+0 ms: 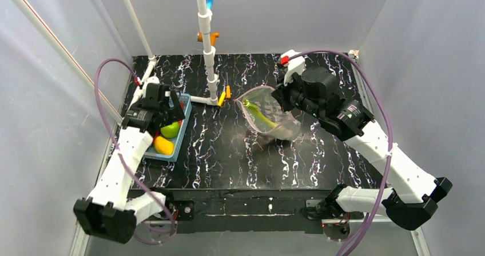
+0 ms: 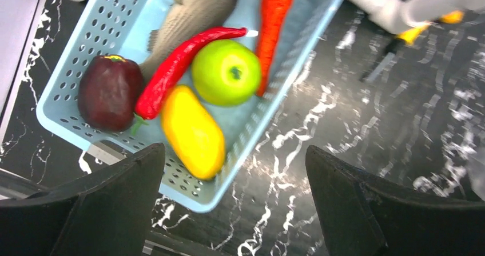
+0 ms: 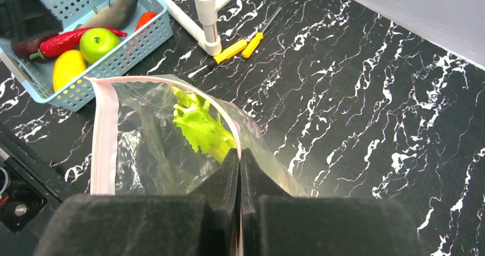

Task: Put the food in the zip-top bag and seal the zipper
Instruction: Pick up the fake fruit from the bin.

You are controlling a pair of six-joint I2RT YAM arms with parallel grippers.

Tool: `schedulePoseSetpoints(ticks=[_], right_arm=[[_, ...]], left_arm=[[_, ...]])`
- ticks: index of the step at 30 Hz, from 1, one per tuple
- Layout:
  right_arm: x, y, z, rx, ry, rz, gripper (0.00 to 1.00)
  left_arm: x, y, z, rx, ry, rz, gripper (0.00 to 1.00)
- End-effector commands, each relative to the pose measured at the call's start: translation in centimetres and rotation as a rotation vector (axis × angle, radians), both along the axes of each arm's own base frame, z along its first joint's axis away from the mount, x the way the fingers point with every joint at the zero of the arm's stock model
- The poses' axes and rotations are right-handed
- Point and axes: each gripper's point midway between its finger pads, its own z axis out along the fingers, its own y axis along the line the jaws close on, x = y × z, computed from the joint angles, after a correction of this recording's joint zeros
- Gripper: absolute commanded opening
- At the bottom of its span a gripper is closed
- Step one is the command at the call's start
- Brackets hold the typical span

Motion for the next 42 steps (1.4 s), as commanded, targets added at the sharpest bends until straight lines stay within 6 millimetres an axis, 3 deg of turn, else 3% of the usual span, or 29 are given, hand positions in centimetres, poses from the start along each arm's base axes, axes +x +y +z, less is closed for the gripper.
schedulePoseSetpoints(ticks=[1,6,13,20,28,33,42], right_arm=[[0.0,0.8,2.2,0.082,-0.05,0.03,0.01],[0.2,0.8,2.2,0.073,-0.044,0.033,0.01],[0.5,1.3,2.2,0.072,-0.037,0.042,0.01],[0.8,1.6,1.9,0.06,-0.027,0.048,0.01],[0.7,1.8,2.2,0.072,-0.022,0.056,0.01],[0.6,2.2,2.2,0.088,-0.008,0.065,0.01],[0.4,2.8,2.2,0.102,0.017,0.082,0.01]], left_arm=[[2.5,2.1,-3.3,0.008,0.096,0.047,0.92],[2.7,3.7,-7.6,0.013,0.235,0.109,0.89],[3.1,3.7,-10.8,-0.005,0.284,0.062,0.9],[4.4,3.5,-11.9,-0.016,0.34,0.068,0.85],[5.5,3.1,-12.4,-0.089,0.382,0.181,0.88],[4.3,3.0,-14.2,-0.095,0.44,0.191,0.88],[3.4,4.1,-14.3,-0.043,0.457,0.238,0.94]])
